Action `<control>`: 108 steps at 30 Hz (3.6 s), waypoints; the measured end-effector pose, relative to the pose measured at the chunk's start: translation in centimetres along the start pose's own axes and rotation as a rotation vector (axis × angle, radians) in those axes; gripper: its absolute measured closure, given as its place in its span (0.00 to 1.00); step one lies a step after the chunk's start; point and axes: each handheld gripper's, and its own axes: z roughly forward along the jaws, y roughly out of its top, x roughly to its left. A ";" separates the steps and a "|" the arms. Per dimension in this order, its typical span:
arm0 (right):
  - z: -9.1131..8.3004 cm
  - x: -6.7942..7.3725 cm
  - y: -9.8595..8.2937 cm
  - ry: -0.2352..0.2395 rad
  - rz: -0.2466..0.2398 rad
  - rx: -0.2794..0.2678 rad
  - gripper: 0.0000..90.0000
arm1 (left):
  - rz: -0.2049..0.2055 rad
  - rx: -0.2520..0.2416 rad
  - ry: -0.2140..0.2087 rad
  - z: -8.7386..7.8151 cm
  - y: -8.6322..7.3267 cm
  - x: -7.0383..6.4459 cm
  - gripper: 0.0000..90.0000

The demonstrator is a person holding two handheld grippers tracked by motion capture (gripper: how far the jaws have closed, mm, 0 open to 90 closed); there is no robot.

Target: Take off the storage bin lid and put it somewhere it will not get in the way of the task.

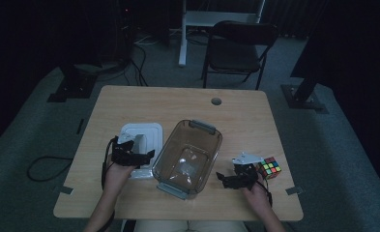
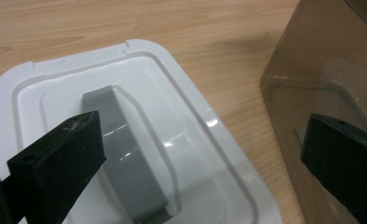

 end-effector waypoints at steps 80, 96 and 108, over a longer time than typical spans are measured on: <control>-7.6 -3.7 1.5 -0.105 0.012 -0.103 0.12 | -0.079 0.028 0.184 -3.1 -4.3 8.6 0.01; -10.2 -7.7 -3.3 -0.293 0.152 -0.071 0.12 | -0.214 0.110 0.328 -3.1 -8.0 11.6 0.01; -8.5 -8.5 -5.0 -0.296 0.198 0.003 0.14 | -0.157 0.128 0.358 -2.3 -8.1 11.2 0.01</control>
